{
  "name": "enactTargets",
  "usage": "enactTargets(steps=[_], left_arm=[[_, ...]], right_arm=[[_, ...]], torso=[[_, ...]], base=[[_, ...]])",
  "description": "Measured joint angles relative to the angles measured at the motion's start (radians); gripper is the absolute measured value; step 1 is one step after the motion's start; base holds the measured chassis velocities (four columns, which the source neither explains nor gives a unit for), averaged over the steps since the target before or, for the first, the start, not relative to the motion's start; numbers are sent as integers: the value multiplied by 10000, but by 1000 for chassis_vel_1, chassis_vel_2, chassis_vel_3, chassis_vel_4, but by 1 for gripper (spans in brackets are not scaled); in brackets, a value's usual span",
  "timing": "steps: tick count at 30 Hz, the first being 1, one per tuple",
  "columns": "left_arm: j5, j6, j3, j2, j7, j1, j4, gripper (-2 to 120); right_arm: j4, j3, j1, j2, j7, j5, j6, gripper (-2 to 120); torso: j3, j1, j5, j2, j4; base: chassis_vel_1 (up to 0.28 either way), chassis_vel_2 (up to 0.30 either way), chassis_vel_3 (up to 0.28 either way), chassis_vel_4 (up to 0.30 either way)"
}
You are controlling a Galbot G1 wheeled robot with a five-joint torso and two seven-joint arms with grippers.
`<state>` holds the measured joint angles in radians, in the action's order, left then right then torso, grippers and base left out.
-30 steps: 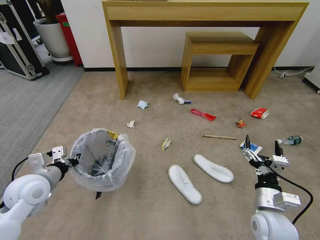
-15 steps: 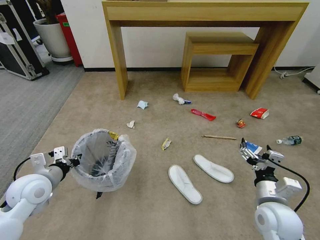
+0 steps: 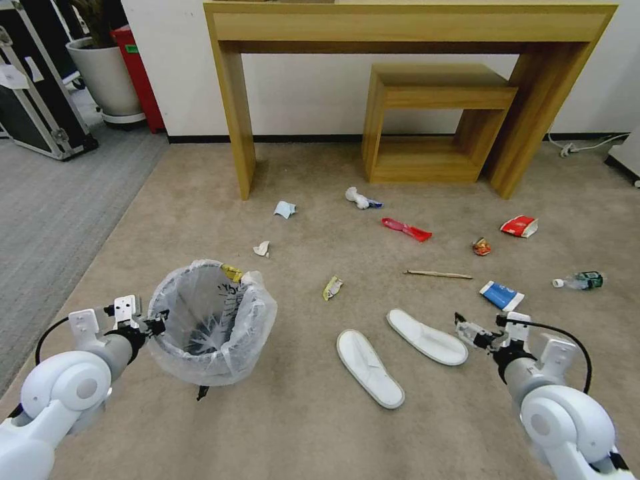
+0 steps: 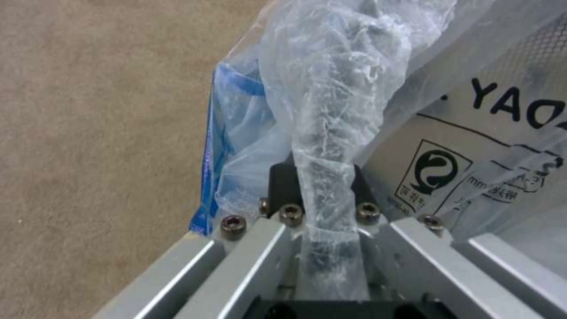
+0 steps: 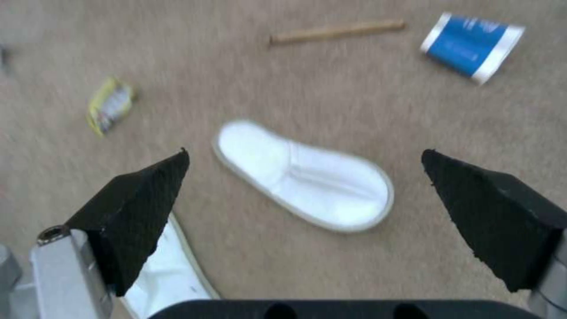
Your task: Pick up the trash bin and place the garbage on the floor into it.
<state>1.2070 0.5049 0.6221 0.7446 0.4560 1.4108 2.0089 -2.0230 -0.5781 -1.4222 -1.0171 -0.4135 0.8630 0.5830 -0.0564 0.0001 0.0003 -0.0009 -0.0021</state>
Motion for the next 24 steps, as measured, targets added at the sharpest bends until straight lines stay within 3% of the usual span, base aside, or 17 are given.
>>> enactTargets(steps=[6, 13, 15, 17, 18, 21, 22, 24], left_arm=[[-191, -63, 84, 190, -1, 178, -34, 0], [-343, -173, 135, 369, -1, 297, -131, 0], [-352, -188, 126, 374, -1, 291, -147, 0], [-362, -234, 98, 412, -1, 267, -177, 0], [-362, -234, 98, 412, -1, 267, -177, 0], [-363, -300, 97, 457, -3, 256, -186, 0], [-378, -351, 97, 518, -2, 231, -235, 0], [-396, -375, 97, 592, -6, 223, -263, 0]], right_arm=[[917, 1327, 896, 586, -427, 677, 443, 100], [1944, 4123, 2527, 1465, -431, 812, 259, 100], [2019, 4303, 2653, 1522, -412, 806, 230, 100], [2412, 5173, 3181, 1725, -346, 734, 73, 100], [2412, 5173, 3181, 1725, -346, 734, 73, 100], [2974, 6299, 3797, 1801, -273, 559, -76, 100], [3515, 7304, 4346, 1654, -283, 426, -202, 100], [3765, 7797, 4678, 1498, -283, 389, -201, 100]], torso=[[0, 0, -1, 0, 1], [0, 0, -3, -1, 2], [-1, 0, -4, 0, 2], [-1, 0, -3, -1, 2], [-1, 0, -3, -1, 2], [-1, 0, -3, 0, 1], [-1, 0, -3, 0, 0], [-1, 0, -2, 0, 1]], base=[[0, 0, 0, 0], [0, 0, 0, 0], [0, 0, 0, 0], [0, 0, 0, 0], [0, 0, 0, 0], [0, 0, 0, 0], [0, 0, 0, 0], [0, 0, 0, 0]])
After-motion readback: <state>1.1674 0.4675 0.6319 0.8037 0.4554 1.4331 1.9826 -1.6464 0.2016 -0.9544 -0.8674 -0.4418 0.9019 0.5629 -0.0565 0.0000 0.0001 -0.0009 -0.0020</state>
